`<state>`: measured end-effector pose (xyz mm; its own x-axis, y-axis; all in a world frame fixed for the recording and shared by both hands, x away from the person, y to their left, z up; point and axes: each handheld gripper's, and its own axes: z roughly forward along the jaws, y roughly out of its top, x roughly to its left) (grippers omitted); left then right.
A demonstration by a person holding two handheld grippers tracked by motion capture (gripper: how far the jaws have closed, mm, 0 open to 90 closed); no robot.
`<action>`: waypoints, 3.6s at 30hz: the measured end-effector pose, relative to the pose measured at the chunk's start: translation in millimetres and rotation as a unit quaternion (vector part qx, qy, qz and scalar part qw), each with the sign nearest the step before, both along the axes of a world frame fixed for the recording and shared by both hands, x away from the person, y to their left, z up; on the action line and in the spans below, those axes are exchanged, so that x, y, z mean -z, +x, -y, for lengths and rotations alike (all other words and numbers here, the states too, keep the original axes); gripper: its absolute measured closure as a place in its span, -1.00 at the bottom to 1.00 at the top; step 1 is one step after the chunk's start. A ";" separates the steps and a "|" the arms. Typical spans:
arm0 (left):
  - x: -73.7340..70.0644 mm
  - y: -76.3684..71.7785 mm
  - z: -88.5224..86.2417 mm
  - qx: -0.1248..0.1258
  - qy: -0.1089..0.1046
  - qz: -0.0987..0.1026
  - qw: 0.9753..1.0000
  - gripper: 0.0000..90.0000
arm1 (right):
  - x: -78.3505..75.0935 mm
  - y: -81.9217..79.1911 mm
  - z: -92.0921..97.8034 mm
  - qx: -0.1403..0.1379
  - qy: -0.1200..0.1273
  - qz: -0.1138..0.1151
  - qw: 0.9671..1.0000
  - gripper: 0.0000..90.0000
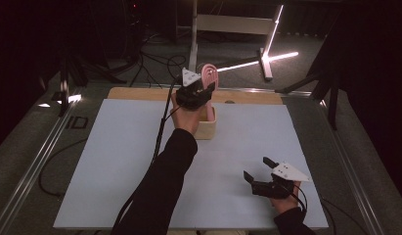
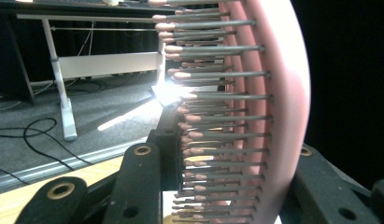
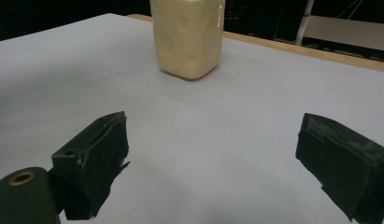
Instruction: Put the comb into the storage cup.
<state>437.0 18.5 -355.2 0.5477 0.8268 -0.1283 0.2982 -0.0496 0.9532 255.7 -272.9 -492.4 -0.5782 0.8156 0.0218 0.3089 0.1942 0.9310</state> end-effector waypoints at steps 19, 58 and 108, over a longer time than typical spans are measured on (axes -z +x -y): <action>15.9 0.3 -1.3 0.000 -0.002 -0.020 1.000 0.43 | 0.7 0.3 -0.4 -0.001 -0.002 0.000 1.000 -0.79; 54.1 1.1 3.2 0.003 0.008 -0.058 0.998 0.41 | 2.2 0.7 -1.9 -0.006 -0.007 -0.005 1.000 -0.79; 67.0 3.1 -0.5 0.003 0.036 -0.069 0.997 0.37 | 3.6 1.2 -3.9 -0.007 -0.011 -0.008 1.000 -0.79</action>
<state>440.1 19.0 -422.2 0.5337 0.8334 -0.1436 0.4261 -0.1184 0.8969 256.9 -269.0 -496.0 -0.5899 0.8073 0.0136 0.3205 0.2187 0.9217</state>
